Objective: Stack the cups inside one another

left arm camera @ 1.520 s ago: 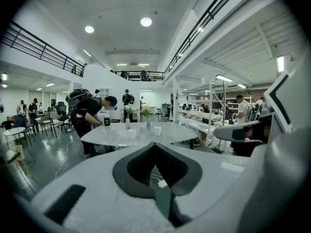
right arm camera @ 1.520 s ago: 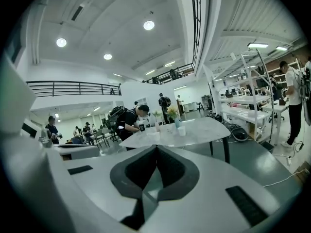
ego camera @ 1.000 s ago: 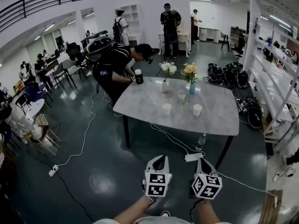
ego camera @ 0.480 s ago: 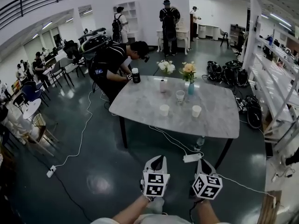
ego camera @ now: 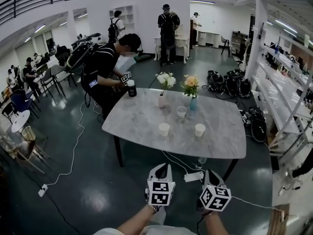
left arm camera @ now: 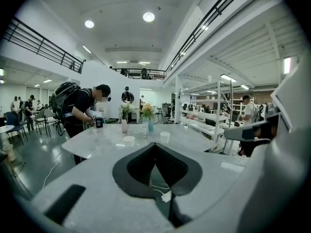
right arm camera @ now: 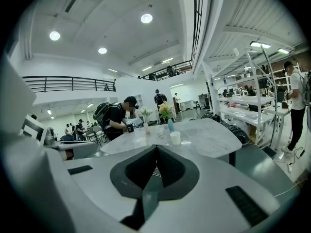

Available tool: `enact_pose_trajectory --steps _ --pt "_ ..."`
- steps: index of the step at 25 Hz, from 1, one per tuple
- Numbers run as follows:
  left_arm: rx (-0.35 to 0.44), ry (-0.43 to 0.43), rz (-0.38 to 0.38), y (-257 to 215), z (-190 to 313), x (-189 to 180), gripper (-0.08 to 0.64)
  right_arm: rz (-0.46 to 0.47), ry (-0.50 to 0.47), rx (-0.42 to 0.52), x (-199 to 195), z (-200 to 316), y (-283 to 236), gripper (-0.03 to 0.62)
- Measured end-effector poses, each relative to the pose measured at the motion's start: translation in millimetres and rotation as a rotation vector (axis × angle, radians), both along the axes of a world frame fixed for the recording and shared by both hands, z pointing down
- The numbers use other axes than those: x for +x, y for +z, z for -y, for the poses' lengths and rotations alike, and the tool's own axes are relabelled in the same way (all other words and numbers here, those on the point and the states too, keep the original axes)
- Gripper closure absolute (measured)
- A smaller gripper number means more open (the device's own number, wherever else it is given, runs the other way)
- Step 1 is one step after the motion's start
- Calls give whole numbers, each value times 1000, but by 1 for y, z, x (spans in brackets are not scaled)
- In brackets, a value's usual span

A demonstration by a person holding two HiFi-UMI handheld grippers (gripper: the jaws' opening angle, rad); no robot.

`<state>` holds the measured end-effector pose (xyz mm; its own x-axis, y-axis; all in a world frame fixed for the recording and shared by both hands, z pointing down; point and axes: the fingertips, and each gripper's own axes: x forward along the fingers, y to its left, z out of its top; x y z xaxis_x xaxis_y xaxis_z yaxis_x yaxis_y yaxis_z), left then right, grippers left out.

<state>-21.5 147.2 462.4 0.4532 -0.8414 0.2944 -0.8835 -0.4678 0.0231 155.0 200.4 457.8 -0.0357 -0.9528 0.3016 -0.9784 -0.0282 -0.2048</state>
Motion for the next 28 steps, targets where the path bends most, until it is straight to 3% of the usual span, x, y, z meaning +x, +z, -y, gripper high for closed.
enact_pose_trajectory --steps 28 --pt "-74 72 0 16 227 14 565 -23 51 -46 3 215 -1 584"
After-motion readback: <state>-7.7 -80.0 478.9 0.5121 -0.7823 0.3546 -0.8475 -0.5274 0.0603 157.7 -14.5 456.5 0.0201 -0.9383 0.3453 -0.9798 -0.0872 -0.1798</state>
